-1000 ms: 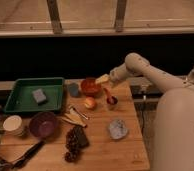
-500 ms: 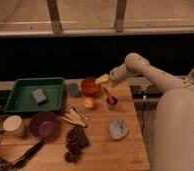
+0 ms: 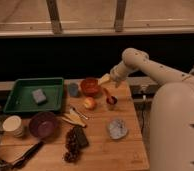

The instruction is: Wipe tray with eraser

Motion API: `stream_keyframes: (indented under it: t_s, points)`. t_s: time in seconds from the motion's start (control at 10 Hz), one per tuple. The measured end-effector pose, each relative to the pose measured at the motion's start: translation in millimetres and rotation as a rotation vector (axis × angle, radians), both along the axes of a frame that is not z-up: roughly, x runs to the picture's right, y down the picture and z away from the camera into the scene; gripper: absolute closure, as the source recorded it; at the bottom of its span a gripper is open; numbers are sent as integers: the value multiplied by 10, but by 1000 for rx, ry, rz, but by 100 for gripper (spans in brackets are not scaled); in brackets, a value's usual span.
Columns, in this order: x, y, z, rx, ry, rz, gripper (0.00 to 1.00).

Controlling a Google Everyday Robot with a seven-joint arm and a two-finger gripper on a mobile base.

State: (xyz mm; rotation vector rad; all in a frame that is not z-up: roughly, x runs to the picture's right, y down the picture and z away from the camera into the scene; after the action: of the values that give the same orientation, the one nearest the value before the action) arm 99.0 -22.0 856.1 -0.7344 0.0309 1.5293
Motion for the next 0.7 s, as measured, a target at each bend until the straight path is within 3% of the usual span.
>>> stream_keyframes:
  t_s: [0.2, 0.4, 0.7]
  points:
    - [49, -52, -306, 21, 31, -11, 29]
    - [169, 52, -580, 22, 50, -5, 29]
    - [44, 578, -824, -24, 15, 23, 29]
